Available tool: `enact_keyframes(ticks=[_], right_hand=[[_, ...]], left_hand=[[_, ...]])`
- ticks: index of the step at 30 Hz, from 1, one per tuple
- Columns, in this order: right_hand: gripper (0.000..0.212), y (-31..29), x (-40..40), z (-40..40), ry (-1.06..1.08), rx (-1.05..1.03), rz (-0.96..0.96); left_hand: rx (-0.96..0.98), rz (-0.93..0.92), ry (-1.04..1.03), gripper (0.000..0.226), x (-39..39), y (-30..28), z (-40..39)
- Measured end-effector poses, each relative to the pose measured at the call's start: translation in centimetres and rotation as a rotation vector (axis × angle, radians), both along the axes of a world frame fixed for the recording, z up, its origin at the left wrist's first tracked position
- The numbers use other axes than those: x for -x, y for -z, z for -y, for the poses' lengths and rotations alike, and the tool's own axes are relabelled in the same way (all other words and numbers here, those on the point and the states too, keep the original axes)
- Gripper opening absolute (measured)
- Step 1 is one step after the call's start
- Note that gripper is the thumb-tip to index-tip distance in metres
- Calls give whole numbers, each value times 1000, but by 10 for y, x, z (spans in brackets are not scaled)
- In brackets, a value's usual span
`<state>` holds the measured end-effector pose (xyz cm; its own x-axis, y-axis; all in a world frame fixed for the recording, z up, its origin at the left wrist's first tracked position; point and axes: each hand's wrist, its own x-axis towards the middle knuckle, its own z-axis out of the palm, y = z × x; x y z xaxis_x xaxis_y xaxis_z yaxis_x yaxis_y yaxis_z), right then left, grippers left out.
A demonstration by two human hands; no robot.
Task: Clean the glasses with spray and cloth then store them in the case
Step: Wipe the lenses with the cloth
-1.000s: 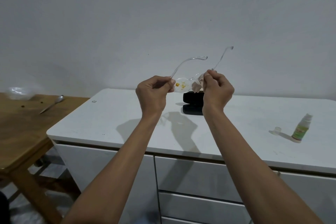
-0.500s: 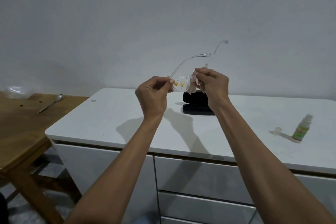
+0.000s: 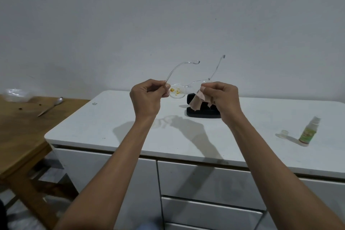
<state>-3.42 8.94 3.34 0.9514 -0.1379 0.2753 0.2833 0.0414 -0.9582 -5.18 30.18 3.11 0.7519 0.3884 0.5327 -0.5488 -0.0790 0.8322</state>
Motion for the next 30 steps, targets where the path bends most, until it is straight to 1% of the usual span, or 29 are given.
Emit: enact_keyframes(ticks=[2, 5, 8, 10, 12, 15, 17, 21, 25, 28, 30], right_hand=[[6, 2, -2, -11, 135, -97, 22], [11, -2, -4, -28, 316, -286, 60], [19, -10, -10, -39, 449, -478, 46], [20, -15, -14, -45, 435, -621, 42], [16, -19, -15, -49, 348, -701, 58], [11, -22, -15, -47, 204, -633, 31], [8, -23, -16, -39, 128, -504, 10], [14, -20, -15, -26, 24, -208, -35], [14, -10, -14, -14, -94, -85, -78], [8, -8, -12, -7, -123, 9, -48], [5, -7, -11, -6, -72, 49, -17]], left_hand=[[-9, 16, -11, 18, 2, 0, 7], [-35, 68, -24, 8, 6, -1, 20], [-89, 135, -50, 3, 8, 0, 33], [-109, 166, -65, 3, 7, 2, 40], [-116, 186, -87, 3, 7, 3, 47], [-106, 185, -117, 3, 5, 3, 47], [-99, 171, -123, 4, 1, 3, 40], [-55, 119, -123, 7, -6, 3, 23], [-38, 69, -96, 14, -12, 1, 9], [-38, 48, -83, 11, -14, 4, 4], [-20, 36, -72, 12, -13, 7, 4]])
